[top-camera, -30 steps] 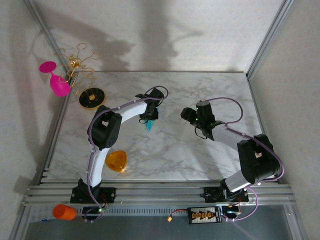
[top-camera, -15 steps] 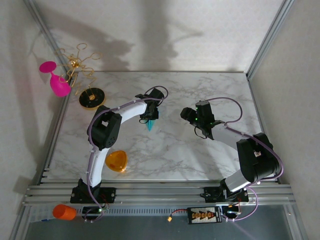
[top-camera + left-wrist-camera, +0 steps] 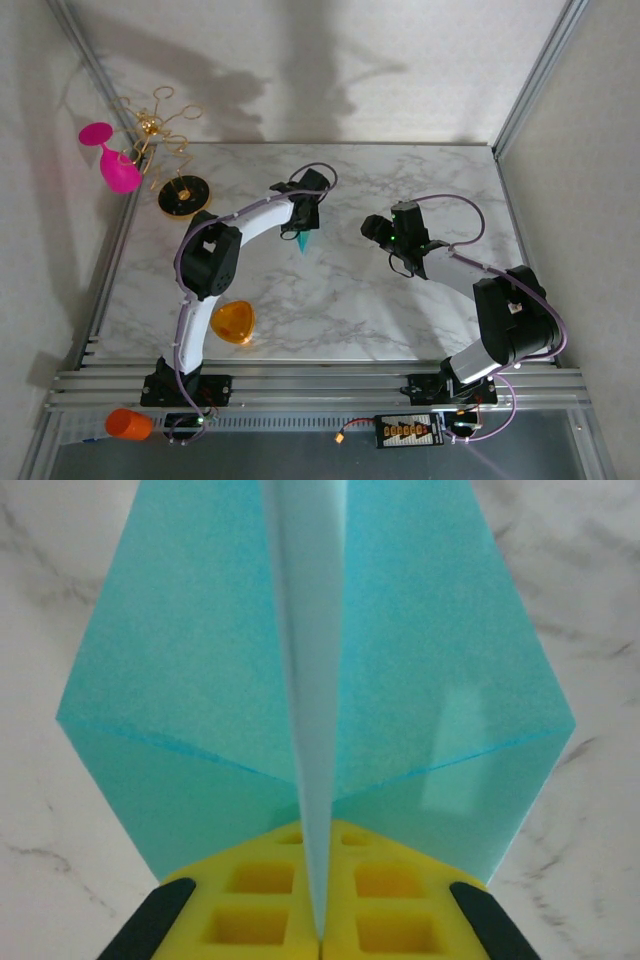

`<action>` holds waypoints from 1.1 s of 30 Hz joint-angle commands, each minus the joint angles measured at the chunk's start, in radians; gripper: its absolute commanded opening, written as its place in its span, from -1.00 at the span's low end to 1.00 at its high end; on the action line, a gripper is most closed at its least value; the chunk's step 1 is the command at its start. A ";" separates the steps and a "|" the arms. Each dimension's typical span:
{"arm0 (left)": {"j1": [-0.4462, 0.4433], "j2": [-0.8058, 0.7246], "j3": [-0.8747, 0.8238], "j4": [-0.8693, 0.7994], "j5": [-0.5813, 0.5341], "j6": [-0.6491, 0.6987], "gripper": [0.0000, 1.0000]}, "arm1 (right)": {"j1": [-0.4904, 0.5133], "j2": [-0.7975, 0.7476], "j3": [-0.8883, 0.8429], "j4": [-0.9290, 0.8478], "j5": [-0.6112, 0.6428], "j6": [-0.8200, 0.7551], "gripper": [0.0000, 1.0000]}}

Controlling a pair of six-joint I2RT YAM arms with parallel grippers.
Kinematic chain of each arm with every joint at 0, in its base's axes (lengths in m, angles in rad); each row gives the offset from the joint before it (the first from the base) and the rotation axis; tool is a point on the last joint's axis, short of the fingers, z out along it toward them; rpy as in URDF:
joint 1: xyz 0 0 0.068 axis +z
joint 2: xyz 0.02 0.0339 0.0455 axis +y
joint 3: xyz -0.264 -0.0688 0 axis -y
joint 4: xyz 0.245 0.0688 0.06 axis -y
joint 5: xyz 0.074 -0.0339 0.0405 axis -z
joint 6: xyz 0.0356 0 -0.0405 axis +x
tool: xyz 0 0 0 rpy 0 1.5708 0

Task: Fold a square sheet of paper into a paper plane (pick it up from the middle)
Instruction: Move the paper plane to the top-center of the table.

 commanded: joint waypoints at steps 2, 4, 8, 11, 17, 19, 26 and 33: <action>0.024 0.056 0.084 -0.006 -0.035 0.013 -0.88 | -0.007 -0.004 0.024 -0.011 0.012 -0.007 0.46; 0.032 0.088 0.134 -0.009 -0.036 0.022 -0.88 | -0.008 -0.010 0.019 -0.007 0.015 -0.011 0.48; 0.045 0.160 0.234 -0.029 -0.033 0.041 -0.87 | -0.008 -0.020 0.007 0.006 0.017 -0.041 0.59; 0.049 0.214 0.314 -0.061 -0.042 0.056 -0.86 | -0.007 -0.026 0.005 -0.007 0.039 -0.061 0.89; 0.049 0.258 0.346 -0.042 -0.051 0.069 -0.84 | -0.008 -0.028 -0.004 -0.013 0.062 -0.075 0.97; 0.049 0.264 0.348 -0.034 -0.056 0.067 -0.81 | -0.007 -0.022 -0.004 -0.013 0.059 -0.072 0.97; 0.049 0.271 0.344 -0.034 -0.053 0.057 -0.63 | -0.008 -0.002 0.006 -0.015 0.048 -0.069 0.97; 0.049 0.277 0.333 -0.029 -0.047 0.057 -0.53 | -0.007 0.005 0.007 -0.011 0.038 -0.063 0.97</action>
